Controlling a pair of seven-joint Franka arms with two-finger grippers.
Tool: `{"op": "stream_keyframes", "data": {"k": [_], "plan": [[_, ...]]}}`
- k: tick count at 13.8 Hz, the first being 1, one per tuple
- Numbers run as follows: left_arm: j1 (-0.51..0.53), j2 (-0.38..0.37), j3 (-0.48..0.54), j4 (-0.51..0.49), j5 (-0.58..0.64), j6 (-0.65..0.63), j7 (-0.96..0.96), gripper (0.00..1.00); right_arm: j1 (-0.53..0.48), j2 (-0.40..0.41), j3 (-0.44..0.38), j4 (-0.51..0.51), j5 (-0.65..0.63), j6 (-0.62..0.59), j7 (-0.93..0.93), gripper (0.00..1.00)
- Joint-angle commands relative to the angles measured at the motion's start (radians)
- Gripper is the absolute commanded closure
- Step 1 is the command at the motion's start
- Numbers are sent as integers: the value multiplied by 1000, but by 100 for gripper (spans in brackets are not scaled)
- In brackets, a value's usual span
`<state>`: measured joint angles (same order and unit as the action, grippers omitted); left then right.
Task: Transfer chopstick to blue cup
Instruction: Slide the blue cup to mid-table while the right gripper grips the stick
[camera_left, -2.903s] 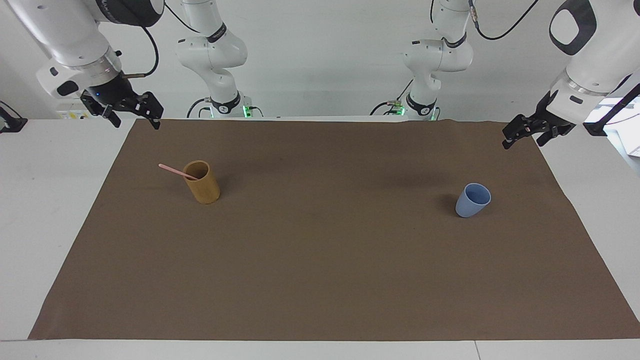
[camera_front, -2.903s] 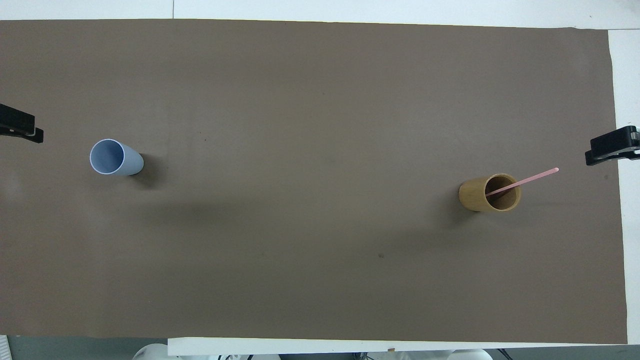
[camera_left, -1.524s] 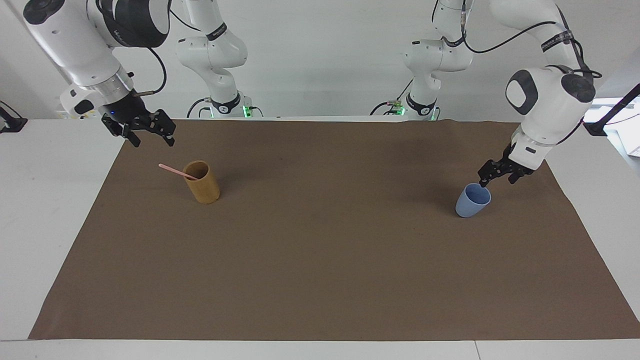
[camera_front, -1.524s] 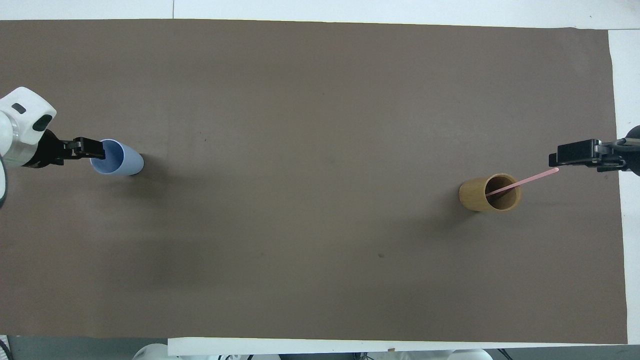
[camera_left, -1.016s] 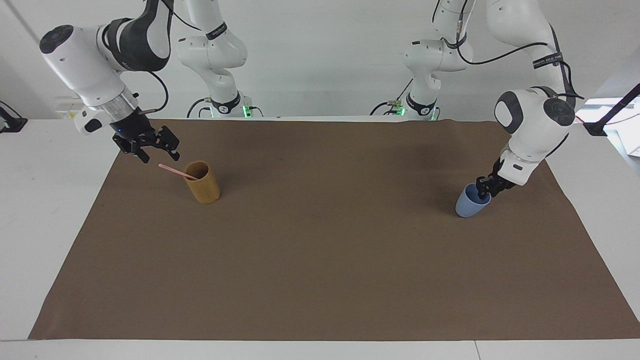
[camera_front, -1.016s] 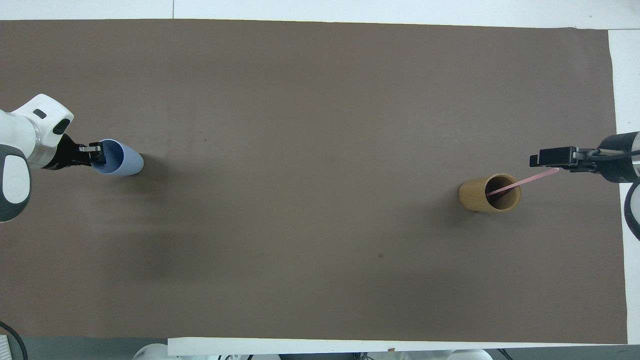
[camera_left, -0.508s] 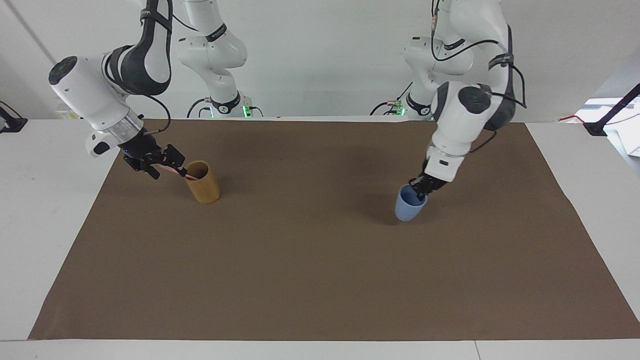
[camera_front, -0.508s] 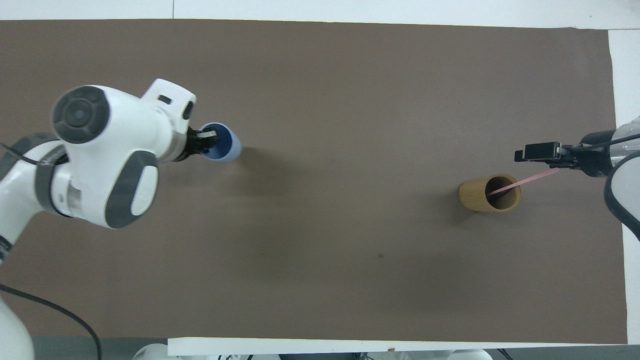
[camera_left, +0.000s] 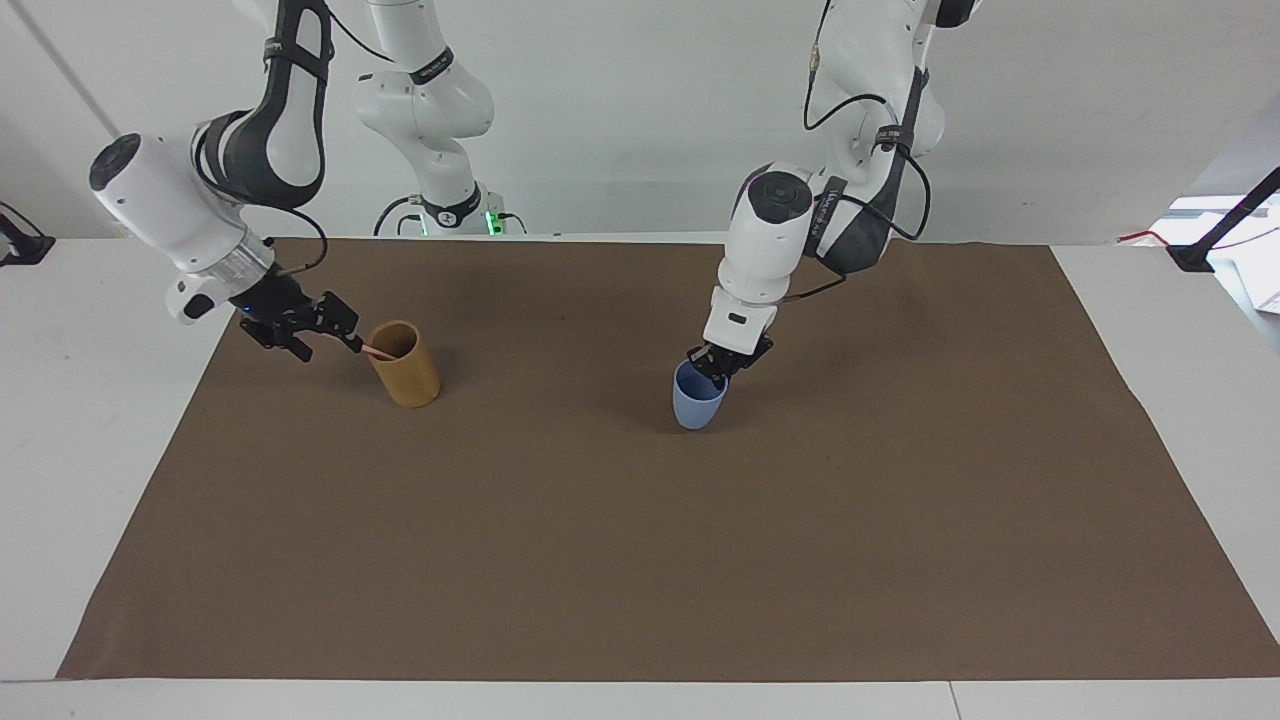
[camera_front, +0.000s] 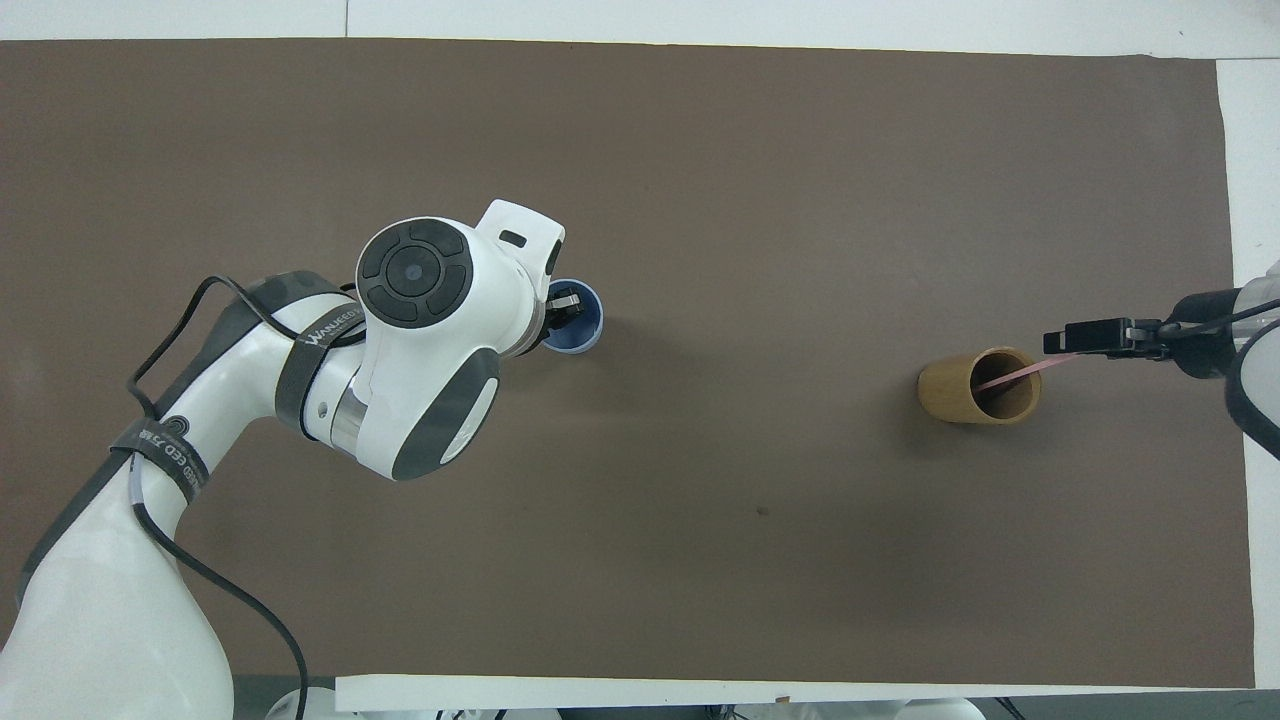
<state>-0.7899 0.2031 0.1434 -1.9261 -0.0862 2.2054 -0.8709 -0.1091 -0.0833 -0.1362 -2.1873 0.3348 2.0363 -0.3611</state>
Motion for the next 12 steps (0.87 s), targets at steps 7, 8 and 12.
{"op": "stream_keyframes", "data": {"k": [7, 8, 12], "plan": [[53, -103, 47, 178, -1, -322, 18, 0, 3, -21, 7, -12, -13, -38, -21, 36], [95, -134, 60, 211, -1, -398, 45, 0, 3, -21, 7, -11, -14, -38, -21, 39], [329, -234, 91, 281, 132, -611, 491, 0, 3, -21, 9, 9, -16, -73, -21, 43]]}}
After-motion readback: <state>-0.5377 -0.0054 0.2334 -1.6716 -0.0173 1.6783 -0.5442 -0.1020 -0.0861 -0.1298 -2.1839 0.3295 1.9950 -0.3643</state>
